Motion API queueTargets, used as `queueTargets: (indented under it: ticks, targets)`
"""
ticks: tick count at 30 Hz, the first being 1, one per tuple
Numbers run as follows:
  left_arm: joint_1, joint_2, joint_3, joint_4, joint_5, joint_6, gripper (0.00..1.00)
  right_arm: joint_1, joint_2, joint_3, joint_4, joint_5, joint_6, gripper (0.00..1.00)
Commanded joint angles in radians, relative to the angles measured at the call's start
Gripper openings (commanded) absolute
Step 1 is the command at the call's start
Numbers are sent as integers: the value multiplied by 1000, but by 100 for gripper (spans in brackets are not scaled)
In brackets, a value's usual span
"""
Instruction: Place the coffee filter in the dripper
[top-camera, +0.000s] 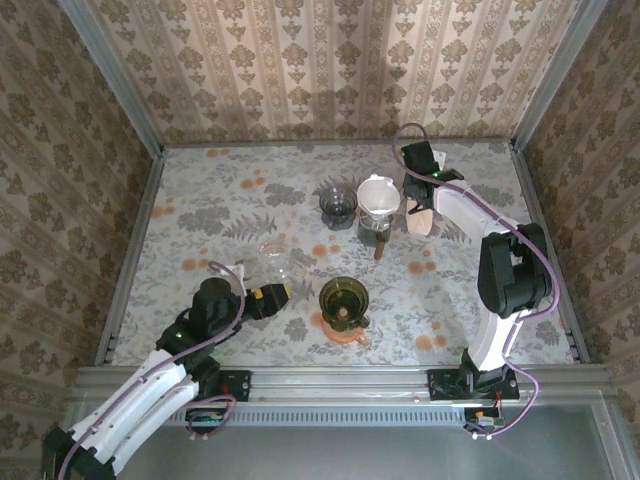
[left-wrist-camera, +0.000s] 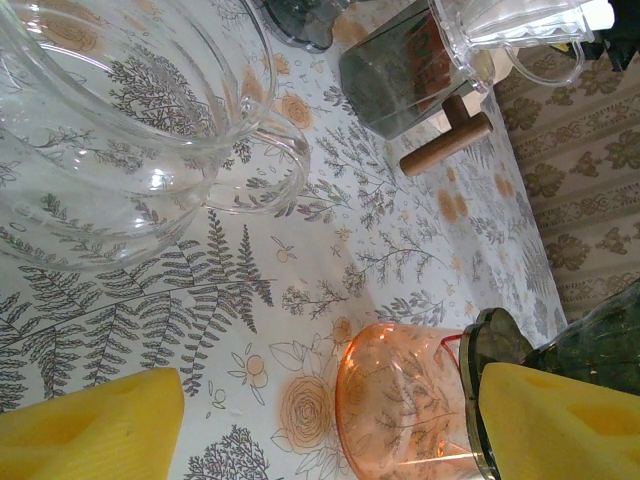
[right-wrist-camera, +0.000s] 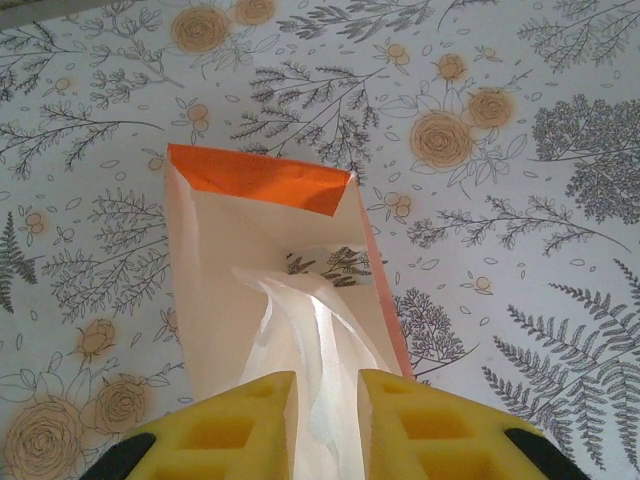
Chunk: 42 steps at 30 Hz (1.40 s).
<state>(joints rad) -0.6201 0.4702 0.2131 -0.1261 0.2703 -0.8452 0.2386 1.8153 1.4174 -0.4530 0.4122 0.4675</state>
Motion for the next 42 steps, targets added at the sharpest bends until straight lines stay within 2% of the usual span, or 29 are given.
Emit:
queueTargets:
  ticks: [1,6,19,26,30,39,42]
  targets:
    - [10,-2,-10,11,14,-12,79,1,20,18,-20,-10,-4,24]
    - [11,-1,-11,14,14,-11,79,1,24,19,-24,8,2,20]
    - [11,0,-11,14,16,-12,79,-2,58,33,-36,17,12,19]
    - [13,0,-11,13,15,-11,79,-1,46,37,-33,24,4,4]
    - [13,0,-9,13,17,-12,79,-3,24,34,-32,27,-3,0]
    - [14,3,-8,20,18,-14,79,-5,-20,25,-23,30,-15,1]
    - [14,7,-8,22,21,-14,79,-7,-9,32,-29,23,-12,17]
